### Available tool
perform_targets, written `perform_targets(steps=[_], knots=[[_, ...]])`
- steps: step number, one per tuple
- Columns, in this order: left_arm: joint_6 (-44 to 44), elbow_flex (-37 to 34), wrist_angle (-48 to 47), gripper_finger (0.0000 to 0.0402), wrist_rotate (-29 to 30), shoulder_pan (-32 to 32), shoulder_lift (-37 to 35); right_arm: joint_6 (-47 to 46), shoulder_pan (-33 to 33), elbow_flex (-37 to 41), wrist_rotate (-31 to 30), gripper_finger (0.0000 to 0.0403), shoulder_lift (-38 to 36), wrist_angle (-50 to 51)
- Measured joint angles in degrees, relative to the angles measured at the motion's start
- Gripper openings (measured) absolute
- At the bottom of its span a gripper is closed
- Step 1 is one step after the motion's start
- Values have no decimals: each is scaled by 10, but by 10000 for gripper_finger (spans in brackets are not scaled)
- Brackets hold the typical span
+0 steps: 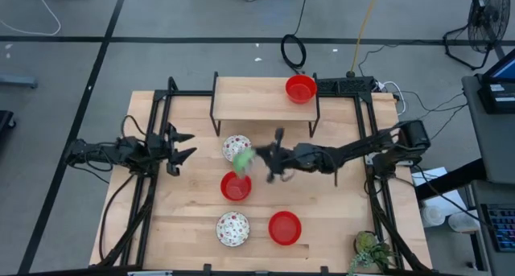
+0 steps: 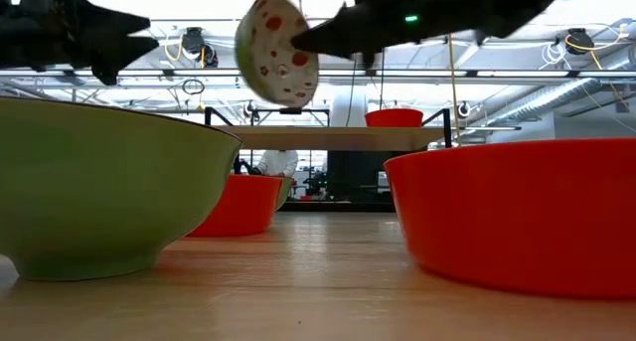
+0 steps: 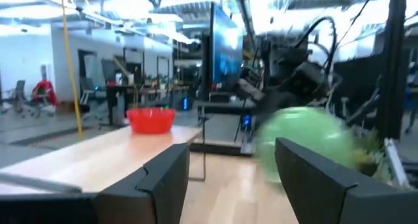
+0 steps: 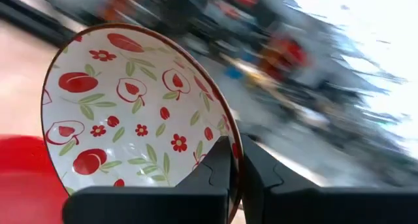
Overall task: Pick & Place Mini bowls
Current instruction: Put the middle white patterned bowl on the shelf
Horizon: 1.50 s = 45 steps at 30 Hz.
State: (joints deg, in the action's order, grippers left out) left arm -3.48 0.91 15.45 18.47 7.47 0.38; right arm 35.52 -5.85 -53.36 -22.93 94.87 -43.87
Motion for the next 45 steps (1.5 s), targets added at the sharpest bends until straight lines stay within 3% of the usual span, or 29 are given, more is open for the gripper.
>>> perform_targets(steps=[5,9,12,19,23,26,30,34,39,45], knots=[[-6,0,38,230,-3,0,0,134,22,-75,-223,2,58,-77],[-28,0,89,230,20,-2,0,284,40,-99,-300,2,83,-167],[-35,0,126,230,24,-1,0,356,52,-100,-294,2,84,-241],[-3,0,111,230,33,-1,0,373,79,-99,-226,1,77,-313],[33,0,86,230,116,-1,19,327,99,-99,-153,1,77,-326],[6,0,117,230,170,-7,56,276,118,-99,-99,1,77,-325],[-102,0,212,230,185,-22,131,218,144,-99,-40,1,77,-332],[-191,23,301,230,179,-51,222,185,168,-99,-38,1,77,-339],[-232,107,300,230,174,-119,377,150,186,-98,-23,1,77,-312],[-241,232,301,230,123,-186,570,131,186,-98,-6,1,77,-303]])
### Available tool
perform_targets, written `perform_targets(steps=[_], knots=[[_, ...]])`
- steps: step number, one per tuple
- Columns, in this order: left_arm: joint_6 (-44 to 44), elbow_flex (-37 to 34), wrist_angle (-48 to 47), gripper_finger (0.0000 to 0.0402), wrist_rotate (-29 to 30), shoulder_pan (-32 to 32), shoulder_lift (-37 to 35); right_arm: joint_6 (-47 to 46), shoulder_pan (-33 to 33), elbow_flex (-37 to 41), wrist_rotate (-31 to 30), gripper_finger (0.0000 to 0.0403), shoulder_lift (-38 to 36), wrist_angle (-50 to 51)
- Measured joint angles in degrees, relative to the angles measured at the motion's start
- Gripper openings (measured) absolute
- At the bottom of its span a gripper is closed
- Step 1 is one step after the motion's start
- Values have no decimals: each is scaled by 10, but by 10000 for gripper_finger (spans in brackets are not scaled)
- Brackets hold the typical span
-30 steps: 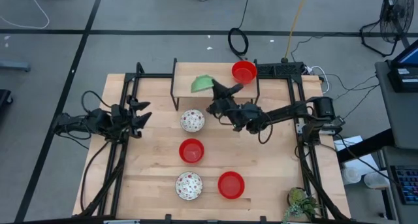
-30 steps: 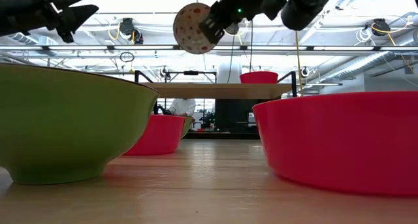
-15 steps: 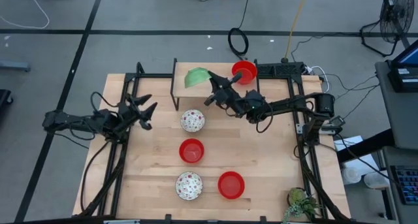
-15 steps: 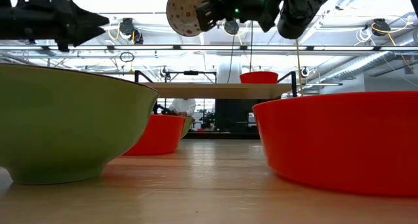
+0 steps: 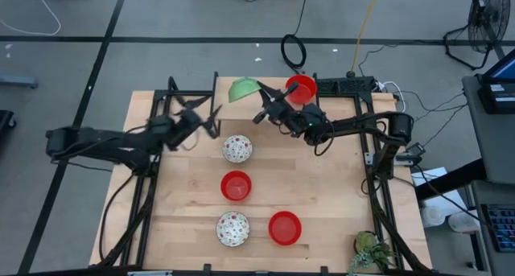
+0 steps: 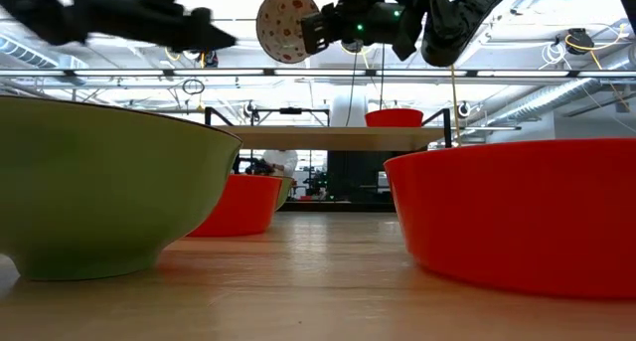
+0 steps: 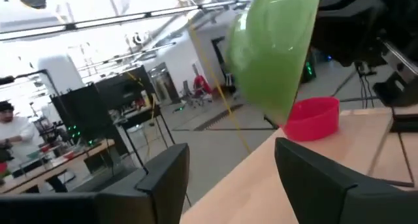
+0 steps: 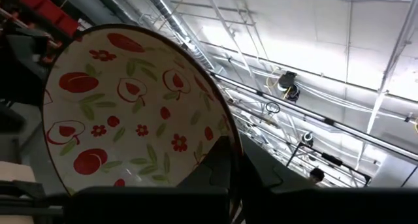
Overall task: Pick & Place Mini bowls
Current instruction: Put the middle white patterned bowl on the shelf
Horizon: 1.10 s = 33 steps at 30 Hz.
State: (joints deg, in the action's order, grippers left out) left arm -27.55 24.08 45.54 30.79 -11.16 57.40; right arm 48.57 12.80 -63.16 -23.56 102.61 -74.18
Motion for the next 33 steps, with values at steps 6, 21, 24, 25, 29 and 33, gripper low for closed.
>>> perform_targets(steps=[6,21,24,25,29,33], knots=[[-63,97,1,230,-59,-11,116,5,3,0,-6,0,0,15],[-128,146,24,230,46,-9,159,-6,2,0,10,1,1,38],[-133,146,25,221,50,-10,159,-10,3,0,9,1,1,40],[-133,146,25,210,51,-10,159,-10,3,0,10,1,1,41],[-126,146,30,131,62,-10,159,-12,2,0,11,1,1,42],[-118,149,38,48,99,-5,158,-20,-1,0,13,6,1,47]])
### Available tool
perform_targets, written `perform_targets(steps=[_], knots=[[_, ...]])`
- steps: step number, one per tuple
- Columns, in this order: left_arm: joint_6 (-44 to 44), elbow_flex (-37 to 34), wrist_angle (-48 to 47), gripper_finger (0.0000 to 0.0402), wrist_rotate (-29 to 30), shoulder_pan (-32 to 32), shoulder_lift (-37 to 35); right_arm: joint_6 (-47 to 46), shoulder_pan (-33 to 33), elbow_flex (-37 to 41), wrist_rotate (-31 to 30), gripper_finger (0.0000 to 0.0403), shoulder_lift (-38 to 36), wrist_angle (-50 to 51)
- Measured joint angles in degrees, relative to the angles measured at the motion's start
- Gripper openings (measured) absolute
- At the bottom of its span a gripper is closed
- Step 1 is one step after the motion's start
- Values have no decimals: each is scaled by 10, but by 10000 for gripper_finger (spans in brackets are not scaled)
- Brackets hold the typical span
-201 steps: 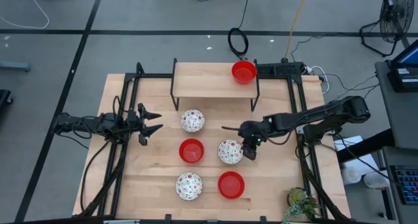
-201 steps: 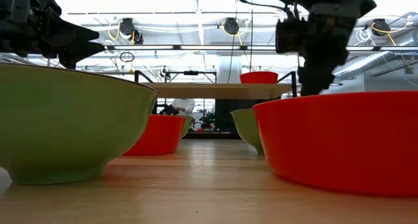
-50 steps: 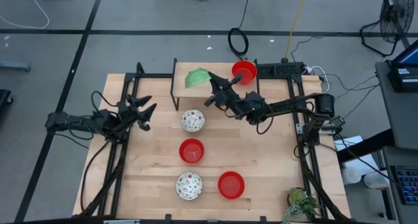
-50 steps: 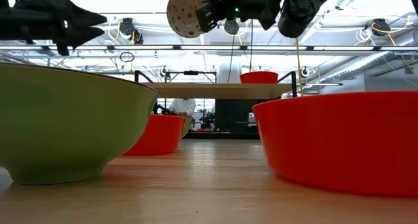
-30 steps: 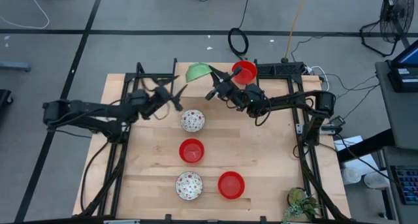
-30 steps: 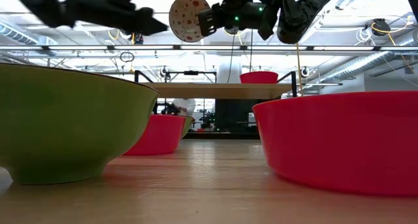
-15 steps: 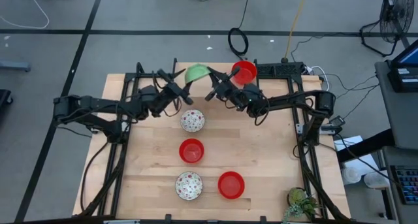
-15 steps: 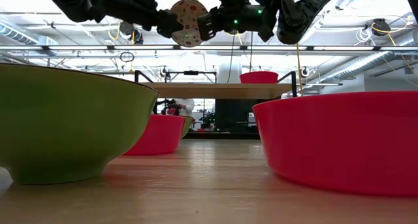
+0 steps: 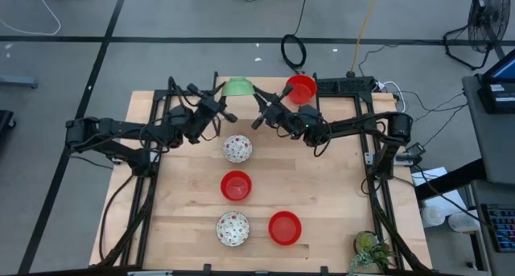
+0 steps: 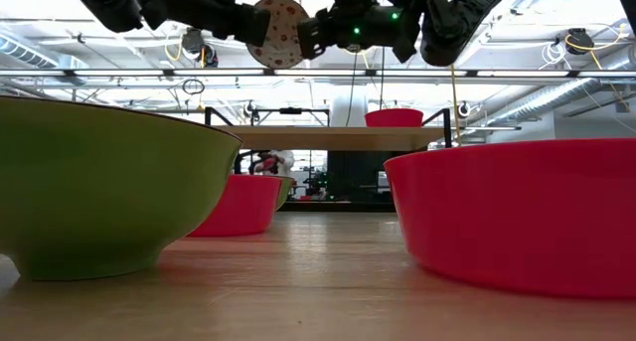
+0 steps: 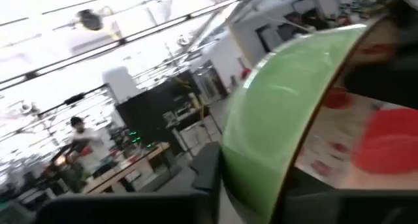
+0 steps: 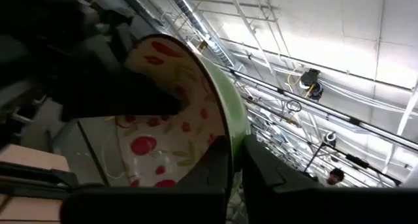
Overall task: Pick & Place Mini bowls
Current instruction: Put the middle white patterned bowl on the shelf
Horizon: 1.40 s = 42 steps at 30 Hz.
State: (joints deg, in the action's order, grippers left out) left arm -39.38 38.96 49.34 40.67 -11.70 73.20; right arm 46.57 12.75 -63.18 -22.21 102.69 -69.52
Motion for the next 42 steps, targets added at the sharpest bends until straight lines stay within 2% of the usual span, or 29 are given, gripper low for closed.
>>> perform_targets(steps=[4,6,12,16,20,22,28,32,37,39,42], knots=[[-7,-1,-7,39,37,2,-1,-29,0,0,5,34,0,41],[-19,-2,-17,27,48,2,-10,-42,-5,0,4,62,0,77],[-16,17,-63,26,59,-1,-65,-83,-11,1,-9,138,-2,172],[6,65,-189,26,78,-13,-94,-121,-14,2,-3,163,-11,238],[55,150,-336,26,54,-42,-108,-156,-13,1,-2,170,-41,330],[93,202,-429,26,16,-73,-106,-163,-13,1,-2,168,-64,381],[227,384,-669,26,-157,-192,-46,-193,-10,1,-2,158,-152,544],[283,501,-810,26,-263,-265,30,-221,-7,1,-2,156,-211,630],[298,607,-939,26,-420,-325,138,-256,-1,4,-2,155,-270,706],[299,632,-991,26,-460,-339,179,-271,1,18,-2,155,-292,708],[298,663,-1055,26,-474,-343,231,-282,1,54,-2,155,-321,695]])
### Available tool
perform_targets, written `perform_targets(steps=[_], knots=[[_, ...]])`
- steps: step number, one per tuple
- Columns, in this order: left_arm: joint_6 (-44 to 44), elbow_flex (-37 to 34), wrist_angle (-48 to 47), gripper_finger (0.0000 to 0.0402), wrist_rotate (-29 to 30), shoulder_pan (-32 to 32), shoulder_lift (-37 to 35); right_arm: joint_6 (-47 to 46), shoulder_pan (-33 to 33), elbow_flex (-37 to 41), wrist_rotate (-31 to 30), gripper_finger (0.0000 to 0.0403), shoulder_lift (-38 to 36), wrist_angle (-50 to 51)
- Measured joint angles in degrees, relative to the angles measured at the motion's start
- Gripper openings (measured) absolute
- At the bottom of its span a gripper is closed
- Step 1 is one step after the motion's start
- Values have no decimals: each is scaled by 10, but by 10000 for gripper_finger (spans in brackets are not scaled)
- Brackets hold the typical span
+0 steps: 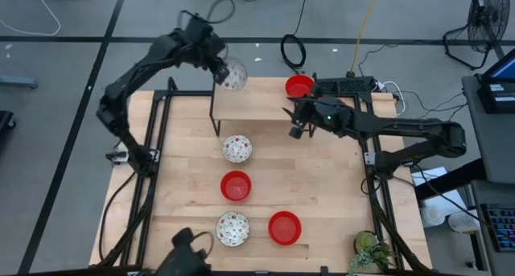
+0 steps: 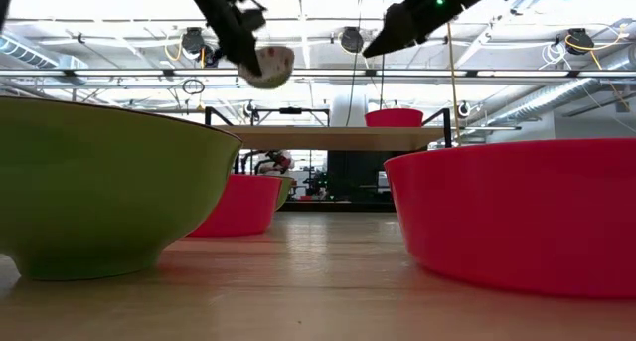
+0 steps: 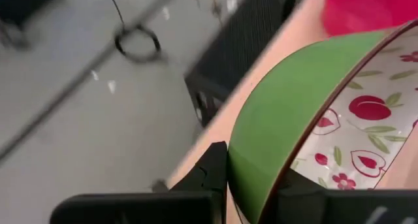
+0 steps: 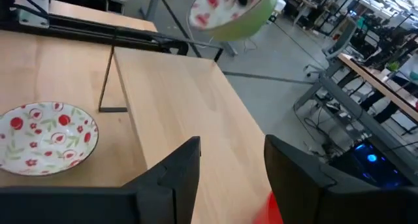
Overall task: Pick & Place Mini bowls
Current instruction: Put the middle white patterned bowl on the shelf
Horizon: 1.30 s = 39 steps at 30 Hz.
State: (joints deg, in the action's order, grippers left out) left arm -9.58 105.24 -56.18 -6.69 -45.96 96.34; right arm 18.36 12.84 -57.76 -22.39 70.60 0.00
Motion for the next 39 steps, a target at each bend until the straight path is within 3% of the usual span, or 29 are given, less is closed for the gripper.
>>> perform_targets(steps=[7,13,16,21,26,39], knots=[[-28,49,-111,26,-87,0,79,-5,0,90,0,155,-49,-97],[-41,53,-165,26,-141,-5,97,1,0,120,0,155,-67,-136],[-26,51,-174,25,-138,-8,95,1,0,126,-1,155,-67,-135],[14,50,-174,25,-80,-6,96,2,0,143,-1,155,-67,-141],[33,50,-170,25,-76,1,106,12,0,164,-2,155,-67,-186],[57,50,-169,30,-43,14,145,12,-1,164,-2,155,-67,-188]])
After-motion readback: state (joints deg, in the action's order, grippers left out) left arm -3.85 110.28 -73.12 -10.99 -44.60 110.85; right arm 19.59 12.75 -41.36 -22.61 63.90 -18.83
